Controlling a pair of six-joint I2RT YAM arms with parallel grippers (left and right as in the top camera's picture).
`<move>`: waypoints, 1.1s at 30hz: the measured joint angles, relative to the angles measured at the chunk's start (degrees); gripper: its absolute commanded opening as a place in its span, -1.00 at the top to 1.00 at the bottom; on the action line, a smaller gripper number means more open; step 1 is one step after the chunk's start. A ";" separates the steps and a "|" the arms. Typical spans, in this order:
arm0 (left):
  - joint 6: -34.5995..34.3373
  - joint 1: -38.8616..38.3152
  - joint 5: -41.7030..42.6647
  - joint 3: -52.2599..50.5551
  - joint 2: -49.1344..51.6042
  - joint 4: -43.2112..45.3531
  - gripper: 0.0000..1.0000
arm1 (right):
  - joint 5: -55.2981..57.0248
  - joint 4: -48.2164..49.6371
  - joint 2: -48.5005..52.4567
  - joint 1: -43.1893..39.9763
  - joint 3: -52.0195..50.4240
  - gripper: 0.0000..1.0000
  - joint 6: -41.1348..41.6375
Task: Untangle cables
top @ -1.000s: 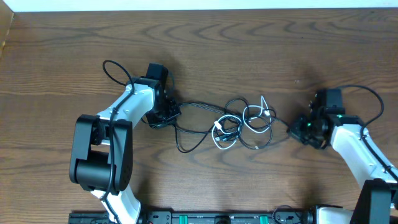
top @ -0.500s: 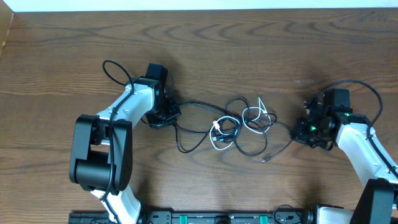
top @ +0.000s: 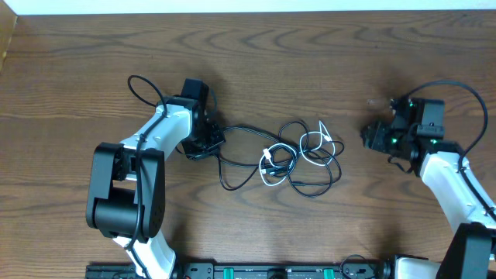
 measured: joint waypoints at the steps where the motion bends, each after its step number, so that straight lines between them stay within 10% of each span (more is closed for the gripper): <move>1: 0.02 0.00 0.00 0.00 0.00 0.07 0.85 | -2.80 -1.01 -0.17 0.04 1.38 -0.12 -0.09; 9: 0.02 0.00 0.02 0.00 0.00 0.04 0.86 | -20.06 -9.70 -6.69 13.18 9.27 0.06 -0.46; 19: 0.02 0.00 1.29 0.00 0.00 0.09 0.85 | -4.13 -15.63 3.23 40.19 9.25 0.35 1.14; 33: 0.02 0.00 1.51 0.00 0.00 0.11 0.85 | 6.97 -16.22 16.55 45.29 9.25 0.46 1.66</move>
